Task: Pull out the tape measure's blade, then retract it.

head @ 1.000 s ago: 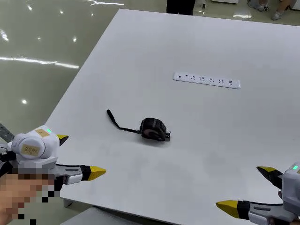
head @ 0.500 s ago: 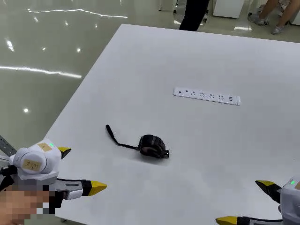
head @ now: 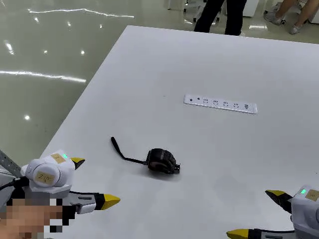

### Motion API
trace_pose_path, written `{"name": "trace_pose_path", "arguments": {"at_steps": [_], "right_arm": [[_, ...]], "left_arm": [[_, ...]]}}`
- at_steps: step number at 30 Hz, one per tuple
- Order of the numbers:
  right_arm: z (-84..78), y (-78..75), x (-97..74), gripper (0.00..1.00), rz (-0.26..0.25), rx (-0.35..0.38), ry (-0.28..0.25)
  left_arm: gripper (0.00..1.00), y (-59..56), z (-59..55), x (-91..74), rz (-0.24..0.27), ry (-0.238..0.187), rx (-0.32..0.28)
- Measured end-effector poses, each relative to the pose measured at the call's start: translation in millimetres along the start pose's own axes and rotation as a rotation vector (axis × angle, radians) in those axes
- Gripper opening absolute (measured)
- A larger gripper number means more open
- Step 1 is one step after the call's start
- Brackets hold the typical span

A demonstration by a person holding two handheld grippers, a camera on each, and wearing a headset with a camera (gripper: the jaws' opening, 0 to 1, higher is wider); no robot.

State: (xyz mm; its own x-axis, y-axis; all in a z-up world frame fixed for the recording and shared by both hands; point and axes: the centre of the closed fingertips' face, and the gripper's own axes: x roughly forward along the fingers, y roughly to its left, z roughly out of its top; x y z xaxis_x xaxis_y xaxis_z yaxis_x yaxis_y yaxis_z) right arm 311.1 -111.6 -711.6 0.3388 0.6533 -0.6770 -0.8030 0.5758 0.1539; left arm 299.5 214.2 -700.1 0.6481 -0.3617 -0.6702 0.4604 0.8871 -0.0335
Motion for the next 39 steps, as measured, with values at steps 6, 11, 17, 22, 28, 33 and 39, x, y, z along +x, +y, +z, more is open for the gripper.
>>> {"name": "trace_pose_path", "arguments": {"at_steps": [6,11,17,22,28,33,39], "right_arm": [[4.2,-2.4,11.4,0.94,0.018,-0.008,0.002],[3.7,-5.6,19.9,0.94,0.028,-0.019,0.011],[4.7,-7.5,27.0,0.93,0.039,-0.032,0.012],[6.7,-8.8,32.6,0.93,0.049,-0.046,0.016],[7.7,-10.1,43.0,0.92,0.069,-0.074,0.026],[9.5,-8.9,50.9,0.91,0.086,-0.091,0.036],[12.9,-5.3,61.4,0.90,0.113,-0.113,0.045]], "left_arm": [[0.87,-2.5,6.4,13.9,-0.025,0.004,0.022],[0.87,-4.5,13.8,24.5,-0.039,0.001,0.033],[0.86,-6.1,18.8,35.8,-0.058,0.005,0.064],[0.84,-9.0,22.6,43.1,-0.066,0.009,0.086],[0.82,-11.6,29.3,52.1,-0.079,0.009,0.130],[0.82,-15.8,33.8,60.2,-0.092,0.009,0.140],[0.81,-18.9,37.8,70.0,-0.105,0.015,0.151]]}}
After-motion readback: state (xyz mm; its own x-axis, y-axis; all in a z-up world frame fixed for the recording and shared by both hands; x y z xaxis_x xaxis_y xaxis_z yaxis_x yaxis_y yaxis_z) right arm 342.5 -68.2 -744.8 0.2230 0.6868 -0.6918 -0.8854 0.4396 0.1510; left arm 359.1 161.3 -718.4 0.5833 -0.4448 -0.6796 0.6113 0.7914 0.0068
